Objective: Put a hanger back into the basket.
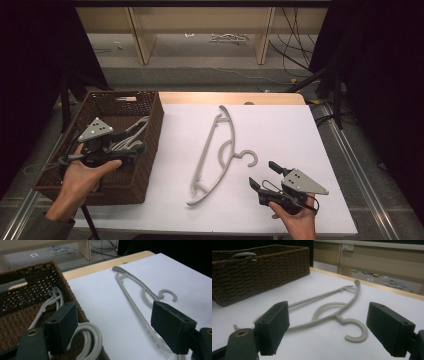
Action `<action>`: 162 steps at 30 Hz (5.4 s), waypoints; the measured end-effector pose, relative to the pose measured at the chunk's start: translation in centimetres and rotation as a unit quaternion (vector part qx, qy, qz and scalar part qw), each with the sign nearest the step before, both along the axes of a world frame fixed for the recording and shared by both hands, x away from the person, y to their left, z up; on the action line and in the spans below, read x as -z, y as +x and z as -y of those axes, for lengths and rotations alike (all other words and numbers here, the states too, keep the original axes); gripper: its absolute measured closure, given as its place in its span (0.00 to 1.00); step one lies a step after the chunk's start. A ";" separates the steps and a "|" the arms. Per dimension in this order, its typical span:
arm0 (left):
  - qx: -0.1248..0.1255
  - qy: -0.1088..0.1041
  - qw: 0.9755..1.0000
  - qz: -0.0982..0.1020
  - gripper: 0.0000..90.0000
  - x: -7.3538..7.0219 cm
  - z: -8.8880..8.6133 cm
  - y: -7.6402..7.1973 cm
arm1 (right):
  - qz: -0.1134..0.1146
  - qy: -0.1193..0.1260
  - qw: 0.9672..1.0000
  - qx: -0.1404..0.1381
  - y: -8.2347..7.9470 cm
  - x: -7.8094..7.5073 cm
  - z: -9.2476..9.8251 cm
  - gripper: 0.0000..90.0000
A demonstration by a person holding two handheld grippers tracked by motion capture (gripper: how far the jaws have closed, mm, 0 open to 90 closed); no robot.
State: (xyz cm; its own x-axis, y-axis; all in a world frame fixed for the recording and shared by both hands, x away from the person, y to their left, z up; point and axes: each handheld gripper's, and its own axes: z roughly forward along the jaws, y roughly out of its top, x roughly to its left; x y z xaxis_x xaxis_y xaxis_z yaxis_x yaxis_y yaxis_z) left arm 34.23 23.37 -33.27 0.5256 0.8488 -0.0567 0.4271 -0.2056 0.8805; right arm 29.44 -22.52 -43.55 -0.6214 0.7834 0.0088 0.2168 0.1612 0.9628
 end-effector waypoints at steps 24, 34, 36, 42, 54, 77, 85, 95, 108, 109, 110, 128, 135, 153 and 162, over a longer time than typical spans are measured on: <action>0.071 -0.029 0.996 0.042 0.22 2.0 9.6 -1.7 | 0.000 0.001 1.000 0.002 -0.1 -0.1 0.1 0.22; 0.068 -0.040 0.996 0.039 0.20 4.3 11.3 -1.5 | 0.000 0.005 1.000 0.003 -0.1 -0.1 0.3 0.21; 0.071 -0.039 0.996 0.036 0.20 4.7 11.7 -1.5 | -0.007 -0.002 1.000 0.002 -0.2 -0.2 0.4 0.21; 0.099 -0.013 0.994 0.033 0.19 6.3 13.2 -1.2 | -0.002 0.001 1.000 0.000 -0.2 -0.1 0.3 0.21; 0.113 0.031 0.993 -0.011 0.18 9.6 17.0 1.2 | -0.001 0.007 1.000 0.001 -0.3 -0.1 0.5 0.21; 0.144 0.122 0.979 -0.076 0.23 12.5 20.4 4.0 | 0.001 0.001 1.000 -0.002 -0.2 -0.3 0.4 0.21; 0.149 0.149 0.971 -0.112 0.33 12.9 21.5 4.9 | 0.001 -0.001 1.000 -0.004 -0.2 -0.3 0.3 0.21; 0.168 0.181 0.958 -0.147 0.40 13.1 23.3 5.9 | 0.002 -0.003 1.000 -0.004 -0.1 -0.3 0.3 0.21; 0.182 0.218 0.938 -0.200 0.54 13.3 24.5 7.4 | 0.000 -0.005 1.000 -0.006 -0.2 -0.3 0.2 0.21; 0.181 0.218 0.938 -0.201 0.55 13.3 24.5 7.4 | 0.001 -0.005 1.000 -0.006 -0.2 -0.3 0.2 0.21; 0.180 0.215 0.939 -0.200 0.56 13.2 24.4 7.5 | 0.001 -0.004 1.000 -0.006 -0.2 -0.3 0.2 0.21; 0.195 0.233 0.923 -0.235 0.73 13.2 24.7 8.0 | 0.004 -0.001 1.000 -0.010 -0.1 -0.2 0.0 0.21; 0.196 0.231 0.920 -0.247 0.77 13.1 24.7 8.5 | 0.004 -0.004 1.000 -0.009 -0.1 -0.3 -0.1 0.21; 0.190 0.168 0.922 -0.293 0.90 13.2 23.2 10.1 | 0.000 -0.006 1.000 -0.011 -0.1 -0.3 0.0 0.22; 0.181 0.126 0.933 -0.286 0.91 13.5 22.7 10.0 | -0.002 -0.007 1.000 -0.010 -0.1 -0.3 0.0 0.22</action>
